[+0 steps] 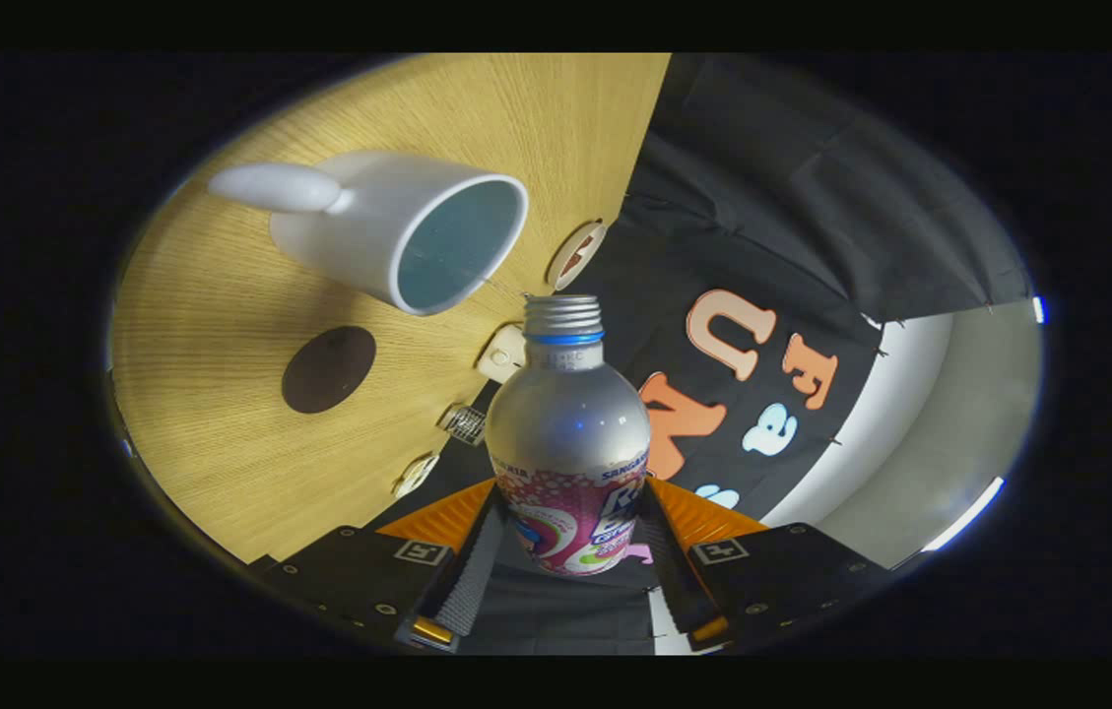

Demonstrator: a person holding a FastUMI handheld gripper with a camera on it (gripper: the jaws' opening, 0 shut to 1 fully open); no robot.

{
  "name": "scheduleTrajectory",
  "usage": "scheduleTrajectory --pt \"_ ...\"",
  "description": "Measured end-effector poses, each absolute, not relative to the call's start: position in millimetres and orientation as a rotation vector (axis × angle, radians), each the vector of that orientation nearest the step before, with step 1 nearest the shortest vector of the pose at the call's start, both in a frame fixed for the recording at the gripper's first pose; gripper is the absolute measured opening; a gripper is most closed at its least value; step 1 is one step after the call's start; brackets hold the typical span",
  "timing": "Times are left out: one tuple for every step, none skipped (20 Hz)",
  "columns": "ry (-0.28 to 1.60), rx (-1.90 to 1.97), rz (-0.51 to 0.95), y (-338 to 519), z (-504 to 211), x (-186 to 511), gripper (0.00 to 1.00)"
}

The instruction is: Take the bottle from table, then pour the juice into the cup, finally place the bottle on the coaster

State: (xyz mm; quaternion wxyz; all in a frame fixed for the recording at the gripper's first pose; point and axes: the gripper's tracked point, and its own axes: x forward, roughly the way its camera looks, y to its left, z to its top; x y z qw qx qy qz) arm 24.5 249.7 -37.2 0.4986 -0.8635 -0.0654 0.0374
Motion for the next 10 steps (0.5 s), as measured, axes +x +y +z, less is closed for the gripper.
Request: scheduleTrajectory --pt "-0.134 -2.052 0.097 246 -40 27 0.74" --pt "-0.118 -2.017 0.103 243 -42 29 0.74" --pt "-0.101 -1.988 0.11 241 -44 32 0.74" --pt "-0.078 -1.95 0.122 238 -48 32 0.74" --pt "-0.044 -1.899 0.142 235 -54 32 0.74" --pt "-0.014 -1.846 0.162 231 -60 29 0.74" --pt "0.008 -1.802 0.179 230 -65 24 0.74" --pt "0.012 -1.776 0.18 229 -66 21 0.74" --pt "0.025 -1.758 0.188 230 -69 17 0.74" --pt "0.049 -1.731 0.2 226 -74 17 0.74"
